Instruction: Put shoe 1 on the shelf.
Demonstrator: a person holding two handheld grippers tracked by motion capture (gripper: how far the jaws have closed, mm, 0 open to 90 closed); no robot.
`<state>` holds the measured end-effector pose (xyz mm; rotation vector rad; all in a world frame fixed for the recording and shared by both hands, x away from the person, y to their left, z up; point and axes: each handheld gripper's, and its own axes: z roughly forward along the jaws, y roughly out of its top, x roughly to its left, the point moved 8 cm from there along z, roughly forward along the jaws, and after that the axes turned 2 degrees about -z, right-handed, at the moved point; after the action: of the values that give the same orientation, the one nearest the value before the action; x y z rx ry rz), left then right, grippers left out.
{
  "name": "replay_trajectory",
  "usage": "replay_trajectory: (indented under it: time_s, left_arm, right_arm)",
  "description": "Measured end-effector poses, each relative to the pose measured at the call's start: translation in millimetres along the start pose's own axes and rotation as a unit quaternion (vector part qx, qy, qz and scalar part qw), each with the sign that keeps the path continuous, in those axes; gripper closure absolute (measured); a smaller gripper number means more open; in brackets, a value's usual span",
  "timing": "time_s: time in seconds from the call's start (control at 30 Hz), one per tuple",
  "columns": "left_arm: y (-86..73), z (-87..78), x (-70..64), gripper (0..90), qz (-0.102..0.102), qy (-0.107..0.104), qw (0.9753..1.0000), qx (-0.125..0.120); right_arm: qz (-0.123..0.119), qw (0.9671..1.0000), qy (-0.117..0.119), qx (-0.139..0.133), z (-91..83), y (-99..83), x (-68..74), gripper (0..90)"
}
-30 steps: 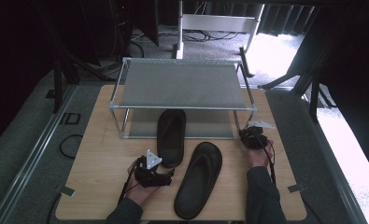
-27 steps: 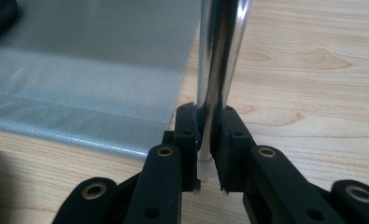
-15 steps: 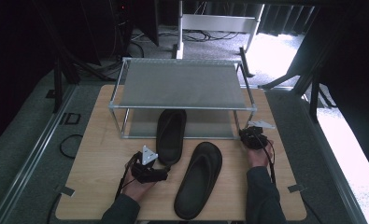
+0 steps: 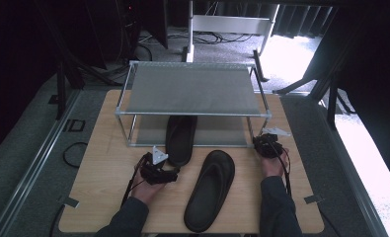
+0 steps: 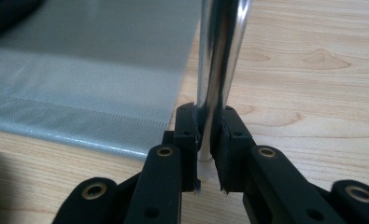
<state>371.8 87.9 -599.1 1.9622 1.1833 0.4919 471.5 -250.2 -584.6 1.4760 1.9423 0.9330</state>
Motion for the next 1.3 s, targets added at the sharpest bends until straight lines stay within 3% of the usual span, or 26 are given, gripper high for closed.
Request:
replay_trajectory:
  time_s: [0.2,0.53,0.87,0.9,1.3]
  left_arm:
    - [8.0,8.3,1.8,26.2,0.008,-0.001,1.0000,0.000]
    - [23.7,26.2,10.4,26.8,0.016,0.009,0.9998,0.004]
    - [35.1,43.4,15.2,30.4,0.005,0.017,0.9998,0.002]
    - [36.3,46.6,16.7,30.6,-0.004,0.016,0.9999,-0.003]
    - [39.5,53.8,21.1,29.2,-0.022,0.009,0.9997,-0.009]
  right_arm:
    - [0.000,1.0000,-0.001,0.000,0.0,-0.1,0.1,80.5]
    - [-0.001,1.0000,0.000,0.000,0.1,-0.1,0.0,80.6]
    - [-0.001,1.0000,0.000,-0.001,0.4,-0.1,-0.1,80.6]
    - [0.000,1.0000,0.000,-0.001,0.3,-0.1,0.0,80.6]
    - [0.002,1.0000,-0.001,-0.002,0.8,0.1,-0.1,80.5]
